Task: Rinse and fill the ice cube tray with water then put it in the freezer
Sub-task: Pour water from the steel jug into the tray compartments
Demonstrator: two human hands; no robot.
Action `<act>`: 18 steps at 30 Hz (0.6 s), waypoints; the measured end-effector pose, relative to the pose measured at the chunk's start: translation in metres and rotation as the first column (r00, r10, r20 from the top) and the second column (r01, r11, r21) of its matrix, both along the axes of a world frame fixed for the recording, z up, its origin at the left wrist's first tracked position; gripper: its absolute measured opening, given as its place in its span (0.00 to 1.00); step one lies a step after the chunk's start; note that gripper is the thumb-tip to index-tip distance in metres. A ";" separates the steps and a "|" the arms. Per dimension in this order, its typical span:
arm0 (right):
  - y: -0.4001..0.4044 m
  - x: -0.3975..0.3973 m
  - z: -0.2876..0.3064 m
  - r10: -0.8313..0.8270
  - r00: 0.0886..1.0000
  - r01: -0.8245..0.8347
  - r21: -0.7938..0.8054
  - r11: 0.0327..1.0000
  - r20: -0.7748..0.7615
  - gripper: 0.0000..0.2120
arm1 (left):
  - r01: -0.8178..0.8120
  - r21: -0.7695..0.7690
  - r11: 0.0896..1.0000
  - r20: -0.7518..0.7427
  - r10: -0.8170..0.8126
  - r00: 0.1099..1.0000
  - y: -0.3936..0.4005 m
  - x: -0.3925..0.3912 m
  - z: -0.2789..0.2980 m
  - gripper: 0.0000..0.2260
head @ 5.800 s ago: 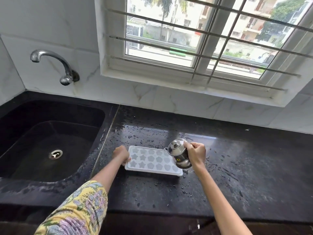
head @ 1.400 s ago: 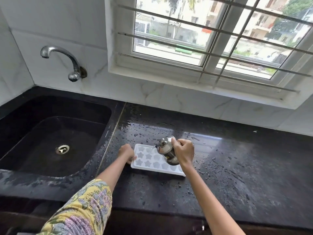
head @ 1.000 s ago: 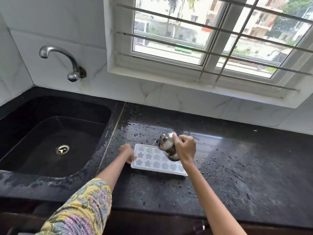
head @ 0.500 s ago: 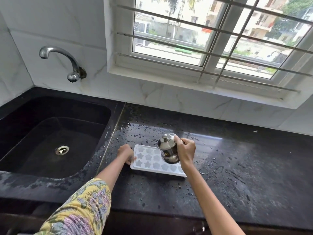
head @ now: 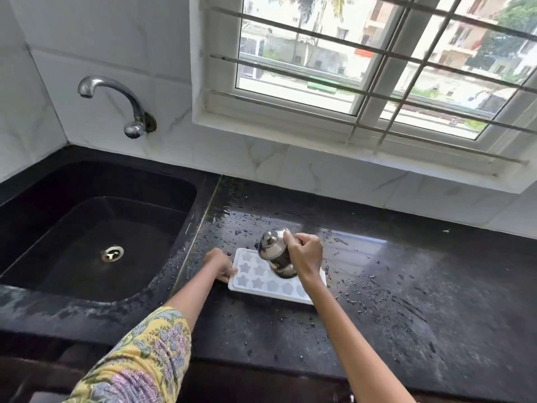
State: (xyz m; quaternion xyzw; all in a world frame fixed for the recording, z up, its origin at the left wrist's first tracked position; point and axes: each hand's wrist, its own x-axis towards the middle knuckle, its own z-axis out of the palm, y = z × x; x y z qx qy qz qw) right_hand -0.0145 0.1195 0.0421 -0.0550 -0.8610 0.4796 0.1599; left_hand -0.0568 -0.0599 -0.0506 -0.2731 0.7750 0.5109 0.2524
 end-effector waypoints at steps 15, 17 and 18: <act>-0.002 0.003 0.001 0.010 1.000 -0.009 0.051 0.999 -0.012 0.25 | 0.047 -0.062 0.997 0.020 -0.046 0.999 -0.002 -0.007 -0.005 0.15; -0.002 0.004 0.005 0.011 1.000 -0.010 0.048 0.999 -0.015 0.26 | 0.053 -0.054 0.997 0.029 -0.051 0.998 -0.001 -0.007 -0.007 0.16; -0.003 0.004 0.006 0.011 1.000 -0.010 0.050 0.999 -0.014 0.27 | 0.053 -0.054 0.997 0.028 -0.052 0.998 -0.001 -0.008 -0.009 0.15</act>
